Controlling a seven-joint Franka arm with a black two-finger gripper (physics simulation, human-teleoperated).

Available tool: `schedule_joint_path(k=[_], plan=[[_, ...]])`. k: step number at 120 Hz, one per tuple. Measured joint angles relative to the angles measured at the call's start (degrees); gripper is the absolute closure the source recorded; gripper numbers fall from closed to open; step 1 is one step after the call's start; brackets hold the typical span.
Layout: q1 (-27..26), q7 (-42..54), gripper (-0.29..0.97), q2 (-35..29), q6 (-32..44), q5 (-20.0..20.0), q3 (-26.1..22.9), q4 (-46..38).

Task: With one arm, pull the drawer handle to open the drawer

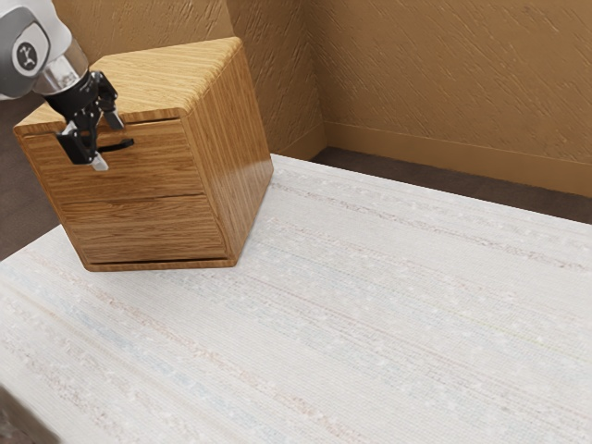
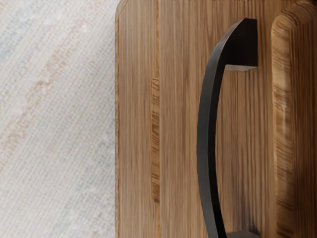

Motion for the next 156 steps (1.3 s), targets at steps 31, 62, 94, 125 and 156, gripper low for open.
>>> schedule_joint_path(k=[31,62,94,125,156], plan=[[0.75,0.35,0.00,0.53,0.83,0.07,0.16,0.06],[0.64,0.45,0.01,0.85,1.55,0.03,0.34,-0.26],[0.55,0.90,0.27,0.06,1.13,-0.30,0.58,-1.32],[1.07,0.98,0.36,-2.15,1.47,-0.74,0.61,-4.35],[1.65,1.04,0.43,-2.92,2.50,-1.20,0.82,-6.19]])
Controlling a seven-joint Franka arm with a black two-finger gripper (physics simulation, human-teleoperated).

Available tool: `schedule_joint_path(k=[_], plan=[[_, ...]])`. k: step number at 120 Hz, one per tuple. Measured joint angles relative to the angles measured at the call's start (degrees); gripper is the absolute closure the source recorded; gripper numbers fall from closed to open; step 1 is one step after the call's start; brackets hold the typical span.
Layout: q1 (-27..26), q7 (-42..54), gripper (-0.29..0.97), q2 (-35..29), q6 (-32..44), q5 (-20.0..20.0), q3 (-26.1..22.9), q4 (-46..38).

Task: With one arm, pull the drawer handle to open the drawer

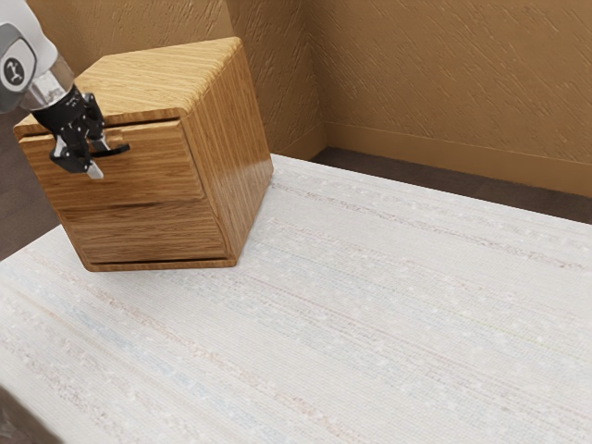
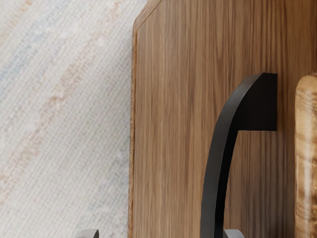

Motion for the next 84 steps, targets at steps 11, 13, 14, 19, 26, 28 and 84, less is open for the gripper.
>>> schedule_joint_path(k=[11,13,14,19,26,28,84], plan=[[-0.02,0.03,0.52,-0.61,0.34,-0.04,0.02,-0.40],[-0.02,0.03,0.53,-0.71,0.39,-0.06,0.02,-0.55],[-0.01,0.03,0.54,-0.75,0.41,-0.06,0.02,-0.61],[-0.01,0.04,0.56,-0.93,0.51,-0.09,0.02,-0.87],[-0.02,0.06,0.60,-1.24,0.62,-0.11,0.02,-1.32],[0.06,0.06,0.61,-1.29,0.65,-0.11,0.03,-1.43],[0.08,0.26,0.69,-6.55,1.64,-0.16,0.01,-8.12]])
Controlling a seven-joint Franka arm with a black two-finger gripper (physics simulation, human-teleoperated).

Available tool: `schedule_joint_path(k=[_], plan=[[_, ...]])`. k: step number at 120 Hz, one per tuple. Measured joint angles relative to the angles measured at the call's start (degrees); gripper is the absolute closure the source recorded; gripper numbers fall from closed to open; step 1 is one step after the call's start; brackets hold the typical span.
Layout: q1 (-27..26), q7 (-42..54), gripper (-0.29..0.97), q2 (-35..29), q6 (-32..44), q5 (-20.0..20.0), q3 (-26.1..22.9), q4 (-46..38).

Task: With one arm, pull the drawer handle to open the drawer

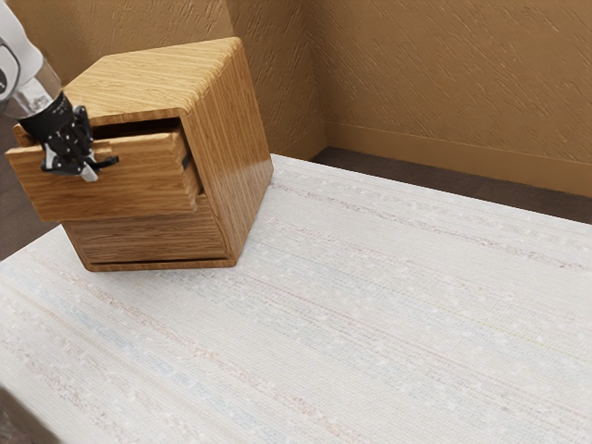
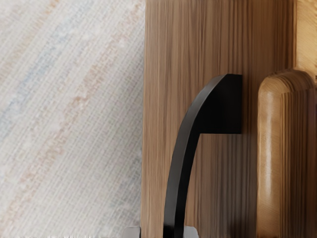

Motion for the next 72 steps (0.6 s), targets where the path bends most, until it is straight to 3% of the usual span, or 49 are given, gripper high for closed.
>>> schedule_joint_path(k=[72], plan=[[-0.56,0.17,0.69,-9.81,1.81,0.67,0.33,-11.86]])
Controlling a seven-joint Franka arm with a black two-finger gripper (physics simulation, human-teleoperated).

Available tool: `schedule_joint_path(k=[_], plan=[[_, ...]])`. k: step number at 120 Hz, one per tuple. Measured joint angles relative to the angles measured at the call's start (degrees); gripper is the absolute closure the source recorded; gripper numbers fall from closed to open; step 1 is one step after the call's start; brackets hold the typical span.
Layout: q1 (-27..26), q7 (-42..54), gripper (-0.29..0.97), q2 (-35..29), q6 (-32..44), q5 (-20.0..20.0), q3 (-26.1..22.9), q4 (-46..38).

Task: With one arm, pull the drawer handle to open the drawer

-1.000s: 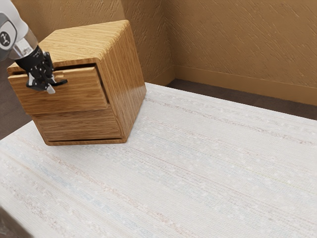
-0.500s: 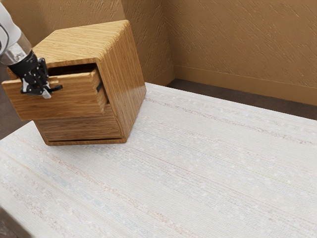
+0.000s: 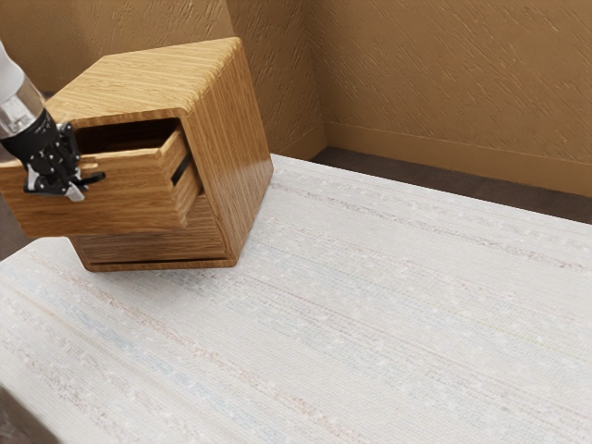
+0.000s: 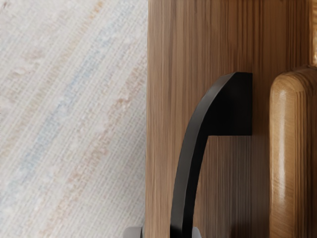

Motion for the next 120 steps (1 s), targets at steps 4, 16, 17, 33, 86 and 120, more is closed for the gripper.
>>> schedule_joint_path(k=[4,16,17,33,86,120], plan=[[0.01,0.00,0.69,-0.82,0.21,0.02,0.01,-0.99],[-0.04,-0.02,0.69,-3.01,1.05,0.13,0.05,-3.60],[-0.04,-0.03,0.69,-3.21,1.13,0.14,0.05,-3.83],[0.04,-0.08,0.68,-6.09,2.47,0.21,0.00,-7.41],[0.17,-0.26,0.67,-15.06,5.79,0.26,-0.10,-16.80],[0.12,-0.32,0.64,-18.29,5.39,0.21,-0.14,-19.64]])
